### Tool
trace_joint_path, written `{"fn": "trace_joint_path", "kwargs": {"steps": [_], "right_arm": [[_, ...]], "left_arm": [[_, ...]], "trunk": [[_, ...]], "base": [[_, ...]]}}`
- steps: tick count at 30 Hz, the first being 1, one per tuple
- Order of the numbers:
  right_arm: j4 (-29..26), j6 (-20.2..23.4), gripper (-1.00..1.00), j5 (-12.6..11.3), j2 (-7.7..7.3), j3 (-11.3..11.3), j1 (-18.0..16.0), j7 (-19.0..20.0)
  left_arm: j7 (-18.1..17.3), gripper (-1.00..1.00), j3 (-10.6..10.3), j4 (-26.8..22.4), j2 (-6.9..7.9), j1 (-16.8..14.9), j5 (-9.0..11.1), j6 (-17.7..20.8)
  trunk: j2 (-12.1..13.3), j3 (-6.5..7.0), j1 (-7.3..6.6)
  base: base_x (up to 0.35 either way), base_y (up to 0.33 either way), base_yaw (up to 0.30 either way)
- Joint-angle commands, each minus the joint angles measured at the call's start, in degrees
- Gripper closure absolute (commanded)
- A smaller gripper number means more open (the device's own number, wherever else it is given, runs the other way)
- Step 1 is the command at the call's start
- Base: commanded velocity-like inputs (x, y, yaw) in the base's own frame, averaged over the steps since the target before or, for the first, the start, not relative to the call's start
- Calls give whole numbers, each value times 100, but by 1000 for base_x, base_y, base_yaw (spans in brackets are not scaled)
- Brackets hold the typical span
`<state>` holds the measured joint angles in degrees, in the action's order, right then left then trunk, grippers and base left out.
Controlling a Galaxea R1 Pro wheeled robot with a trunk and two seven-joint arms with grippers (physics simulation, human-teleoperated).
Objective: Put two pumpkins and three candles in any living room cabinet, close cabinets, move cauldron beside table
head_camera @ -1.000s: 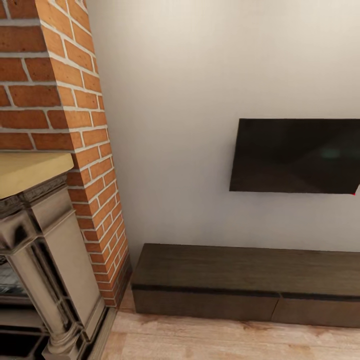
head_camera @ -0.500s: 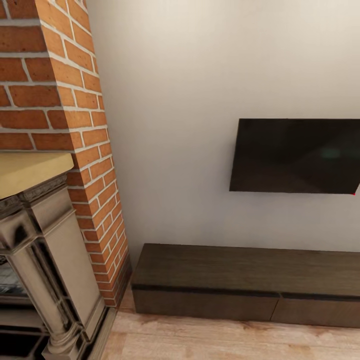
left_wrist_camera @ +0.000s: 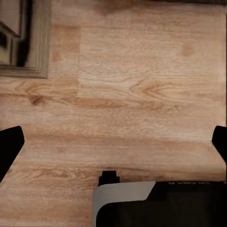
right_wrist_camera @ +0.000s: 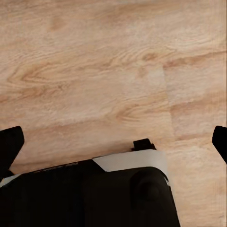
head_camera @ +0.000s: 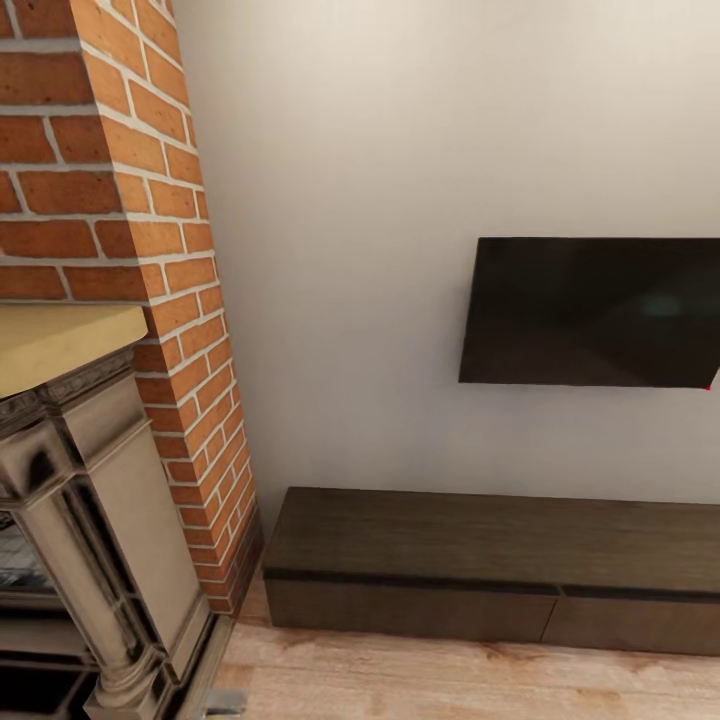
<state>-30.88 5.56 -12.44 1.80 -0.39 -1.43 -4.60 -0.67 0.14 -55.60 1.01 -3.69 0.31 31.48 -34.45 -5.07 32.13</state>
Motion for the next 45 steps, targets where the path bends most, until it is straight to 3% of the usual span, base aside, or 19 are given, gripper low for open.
{"fn": "trace_joint_path", "kwargs": {"steps": [1,4,7,10,22,45], "right_arm": [[-330,207,-100,-168,3,-5,-25,-32],[-811,547,-100,-510,2,-7,-263,-84],[-884,657,-100,-820,-4,-11,-526,-173],[-904,664,-100,-1131,-16,-6,-655,-214],[-886,154,-100,-1240,3,46,-700,-240],[-892,-81,-100,-1270,-4,7,-700,-158]], "left_arm": [[-6,-100,3,-269,-12,-43,5,207],[-13,-100,-5,-685,-111,-350,13,1025],[-18,-100,-20,-769,-226,-694,12,1711],[-14,-100,-38,-822,-285,-929,6,2004],[-22,-100,-313,-813,-303,-1035,8,2119],[-38,-100,-331,-872,-300,-1028,54,2178]], "trunk": [[-10,-14,2],[-10,-14,2],[-10,-14,2],[-10,-14,2],[-10,-14,2],[-10,-14,2]], "base": [[0,0,0],[0,0,0],[0,0,0],[0,0,0],[0,0,0],[0,0,0]]}}
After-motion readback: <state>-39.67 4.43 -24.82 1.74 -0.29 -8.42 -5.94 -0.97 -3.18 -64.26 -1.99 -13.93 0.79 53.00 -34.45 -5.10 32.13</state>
